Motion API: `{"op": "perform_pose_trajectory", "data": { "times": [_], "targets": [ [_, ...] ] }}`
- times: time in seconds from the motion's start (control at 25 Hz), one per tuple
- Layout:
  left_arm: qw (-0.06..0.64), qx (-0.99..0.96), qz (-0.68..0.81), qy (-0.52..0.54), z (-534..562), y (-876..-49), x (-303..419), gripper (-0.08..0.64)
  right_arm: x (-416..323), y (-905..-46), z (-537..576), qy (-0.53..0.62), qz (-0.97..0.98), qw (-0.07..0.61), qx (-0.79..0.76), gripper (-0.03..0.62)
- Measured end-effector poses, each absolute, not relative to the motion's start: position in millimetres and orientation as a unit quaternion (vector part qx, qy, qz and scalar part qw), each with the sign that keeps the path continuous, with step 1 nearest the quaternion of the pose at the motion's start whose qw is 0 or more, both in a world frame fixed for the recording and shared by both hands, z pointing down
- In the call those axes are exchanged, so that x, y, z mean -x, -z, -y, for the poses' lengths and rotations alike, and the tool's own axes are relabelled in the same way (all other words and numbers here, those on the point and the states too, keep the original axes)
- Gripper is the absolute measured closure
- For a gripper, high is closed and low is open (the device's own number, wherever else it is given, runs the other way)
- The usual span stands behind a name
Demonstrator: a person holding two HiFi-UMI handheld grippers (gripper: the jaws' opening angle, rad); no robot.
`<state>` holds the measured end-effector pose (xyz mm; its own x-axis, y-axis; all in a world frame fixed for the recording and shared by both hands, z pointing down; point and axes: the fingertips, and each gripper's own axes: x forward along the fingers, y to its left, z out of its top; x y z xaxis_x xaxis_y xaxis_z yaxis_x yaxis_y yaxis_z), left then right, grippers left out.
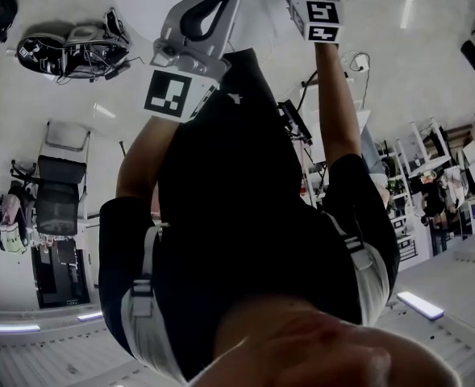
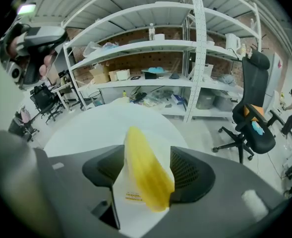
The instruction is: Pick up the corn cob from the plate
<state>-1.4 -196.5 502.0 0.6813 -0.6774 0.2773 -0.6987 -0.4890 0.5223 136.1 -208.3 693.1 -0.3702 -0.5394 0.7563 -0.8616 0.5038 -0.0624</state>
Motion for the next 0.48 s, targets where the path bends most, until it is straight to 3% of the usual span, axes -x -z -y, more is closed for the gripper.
{"op": "perform_pose_trajectory", "data": {
  "times": [0.48],
  "targets": [
    [0.324,-0.856,0.402,-0.015,197,-508,3,0.558,-125,-716,205,-0.201,0.817,0.41,-0.352,0.29]
  ]
}}
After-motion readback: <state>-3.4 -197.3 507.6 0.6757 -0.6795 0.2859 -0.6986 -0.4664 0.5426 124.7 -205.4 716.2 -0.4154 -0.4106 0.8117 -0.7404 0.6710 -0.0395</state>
